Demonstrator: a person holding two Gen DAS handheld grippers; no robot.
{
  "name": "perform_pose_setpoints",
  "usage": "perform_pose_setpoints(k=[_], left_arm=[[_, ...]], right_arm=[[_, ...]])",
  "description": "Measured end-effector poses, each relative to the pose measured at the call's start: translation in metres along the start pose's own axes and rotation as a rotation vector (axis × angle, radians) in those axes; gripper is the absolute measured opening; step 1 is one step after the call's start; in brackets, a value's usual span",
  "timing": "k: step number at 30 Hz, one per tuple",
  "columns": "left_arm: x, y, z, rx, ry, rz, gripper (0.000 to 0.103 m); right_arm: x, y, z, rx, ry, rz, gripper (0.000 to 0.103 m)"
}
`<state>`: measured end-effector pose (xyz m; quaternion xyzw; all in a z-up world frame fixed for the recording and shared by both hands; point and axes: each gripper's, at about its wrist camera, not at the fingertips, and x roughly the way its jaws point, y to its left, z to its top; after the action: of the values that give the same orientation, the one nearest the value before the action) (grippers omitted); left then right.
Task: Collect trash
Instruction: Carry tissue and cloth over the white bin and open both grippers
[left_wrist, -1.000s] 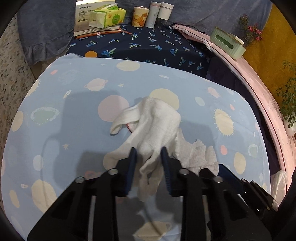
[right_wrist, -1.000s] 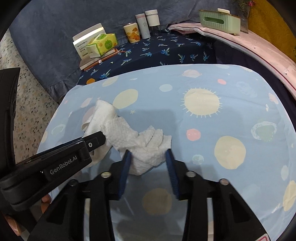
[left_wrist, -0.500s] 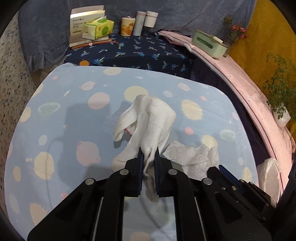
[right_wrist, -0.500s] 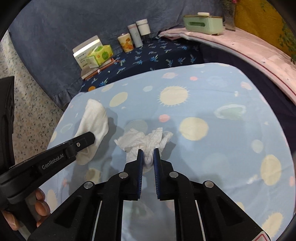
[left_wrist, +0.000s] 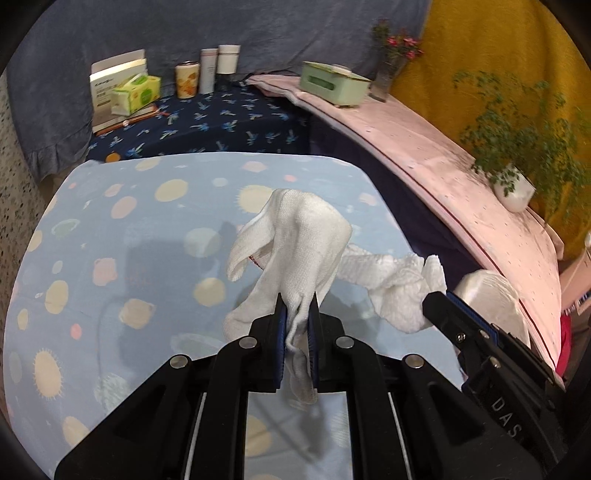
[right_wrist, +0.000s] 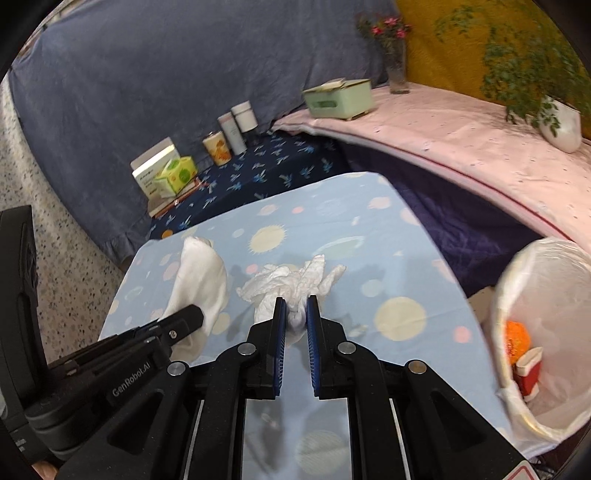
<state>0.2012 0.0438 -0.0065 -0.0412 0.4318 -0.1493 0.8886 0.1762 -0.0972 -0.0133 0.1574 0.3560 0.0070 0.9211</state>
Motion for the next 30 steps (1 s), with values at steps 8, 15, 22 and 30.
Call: perform_pose_setpoints(k=[8, 15, 22, 30], left_arm=[[-0.01, -0.066, -0.018, 0.093, -0.001, -0.05, 0.01], [-0.012, -0.116, -0.029, 0.169, 0.009, -0.094, 0.01], [-0.01, -0.161, -0.035, 0.242, 0.023, -0.142, 0.01], [0.002, -0.207, -0.04, 0.317, 0.052, -0.186, 0.01]], right_arm=[[-0.054, -0.058, -0.009, 0.069, -0.07, -0.051, 0.011], [-0.088, -0.106, -0.014, 0.14, -0.116, -0.1, 0.011], [-0.108, -0.146, -0.019, 0.207, -0.144, -0.139, 0.011], [-0.126, -0.19, -0.024, 0.279, -0.171, -0.181, 0.011]])
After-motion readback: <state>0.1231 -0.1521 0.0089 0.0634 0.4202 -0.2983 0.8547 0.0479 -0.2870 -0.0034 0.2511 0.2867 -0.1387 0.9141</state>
